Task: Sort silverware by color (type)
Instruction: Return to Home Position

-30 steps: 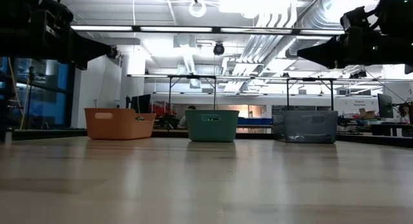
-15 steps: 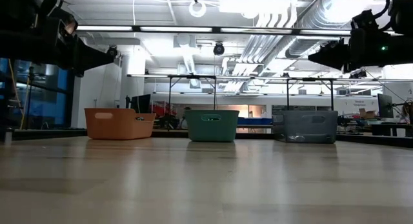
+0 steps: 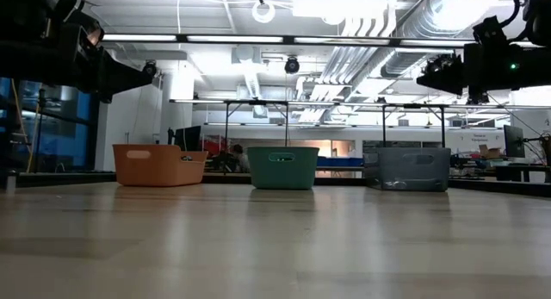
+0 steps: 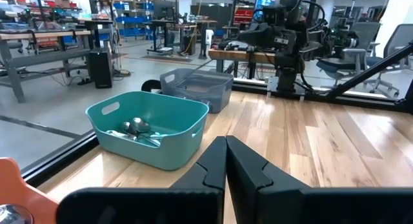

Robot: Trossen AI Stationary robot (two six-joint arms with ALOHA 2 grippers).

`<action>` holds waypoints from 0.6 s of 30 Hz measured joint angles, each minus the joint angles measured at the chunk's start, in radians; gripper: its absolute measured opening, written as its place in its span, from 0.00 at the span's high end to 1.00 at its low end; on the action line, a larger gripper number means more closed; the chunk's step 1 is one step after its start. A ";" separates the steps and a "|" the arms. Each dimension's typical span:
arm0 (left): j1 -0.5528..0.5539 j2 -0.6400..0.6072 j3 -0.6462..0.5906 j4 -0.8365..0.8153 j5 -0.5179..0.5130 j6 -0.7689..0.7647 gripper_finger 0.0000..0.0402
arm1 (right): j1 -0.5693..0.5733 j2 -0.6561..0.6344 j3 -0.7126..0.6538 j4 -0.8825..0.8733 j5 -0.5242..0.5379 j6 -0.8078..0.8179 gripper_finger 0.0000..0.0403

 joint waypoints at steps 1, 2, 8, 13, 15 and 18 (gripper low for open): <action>0.000 0.000 0.000 0.000 0.000 0.000 1.00 | 0.000 0.000 0.000 -0.016 0.000 -0.005 1.00; 0.000 0.000 0.000 0.000 0.000 0.000 1.00 | 0.000 0.002 0.000 -0.029 0.000 0.008 1.00; 0.000 0.000 0.000 0.000 0.000 0.000 1.00 | 0.000 0.002 0.000 -0.064 0.000 0.154 1.00; 0.000 0.000 0.000 0.000 0.000 0.000 1.00 | 0.000 0.002 0.000 -0.090 0.000 0.149 1.00; 0.000 0.000 0.000 0.000 0.000 0.000 1.00 | 0.000 0.002 0.000 -0.090 0.000 0.152 1.00; 0.000 0.000 0.000 0.000 0.000 0.000 1.00 | 0.000 0.002 0.000 -0.090 0.000 0.150 1.00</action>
